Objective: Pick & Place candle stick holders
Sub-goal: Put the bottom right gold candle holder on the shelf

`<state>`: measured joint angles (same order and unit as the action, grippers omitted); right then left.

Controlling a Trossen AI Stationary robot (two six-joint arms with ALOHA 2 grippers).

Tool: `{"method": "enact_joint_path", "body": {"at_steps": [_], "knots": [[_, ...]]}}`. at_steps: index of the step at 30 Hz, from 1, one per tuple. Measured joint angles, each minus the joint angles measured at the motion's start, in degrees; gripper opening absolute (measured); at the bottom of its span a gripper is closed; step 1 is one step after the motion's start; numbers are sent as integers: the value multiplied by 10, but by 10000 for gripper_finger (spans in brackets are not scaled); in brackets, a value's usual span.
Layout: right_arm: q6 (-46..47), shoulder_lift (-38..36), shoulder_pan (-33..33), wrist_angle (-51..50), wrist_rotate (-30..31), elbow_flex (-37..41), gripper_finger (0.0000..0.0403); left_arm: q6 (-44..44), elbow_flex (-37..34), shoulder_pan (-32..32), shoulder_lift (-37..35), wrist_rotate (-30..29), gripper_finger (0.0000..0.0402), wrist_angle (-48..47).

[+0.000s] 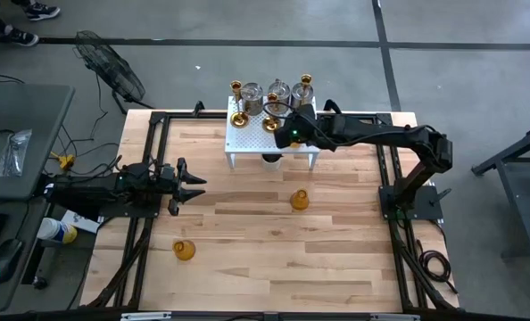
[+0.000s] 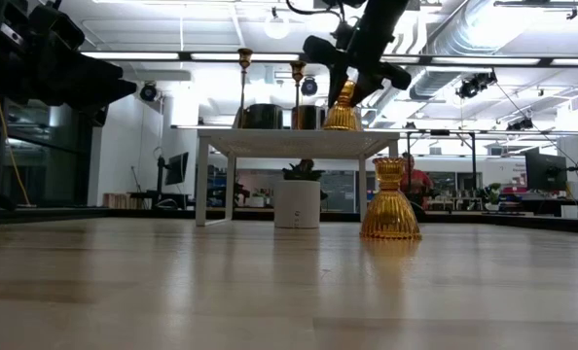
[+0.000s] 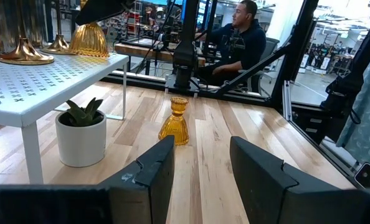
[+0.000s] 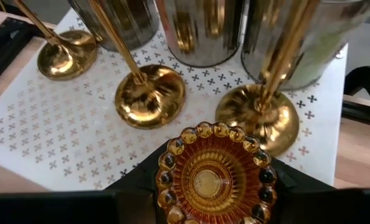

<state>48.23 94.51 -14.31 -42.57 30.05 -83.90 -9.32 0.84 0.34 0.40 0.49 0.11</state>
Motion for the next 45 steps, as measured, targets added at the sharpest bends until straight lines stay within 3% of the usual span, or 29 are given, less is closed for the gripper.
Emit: {"method": "enact_joint_path", "body": {"at_steps": [45], "knots": [[-50, 24, -1, 46, -1, 0, 150, 0, 0, 0, 0, 0, 152, 0]]}}
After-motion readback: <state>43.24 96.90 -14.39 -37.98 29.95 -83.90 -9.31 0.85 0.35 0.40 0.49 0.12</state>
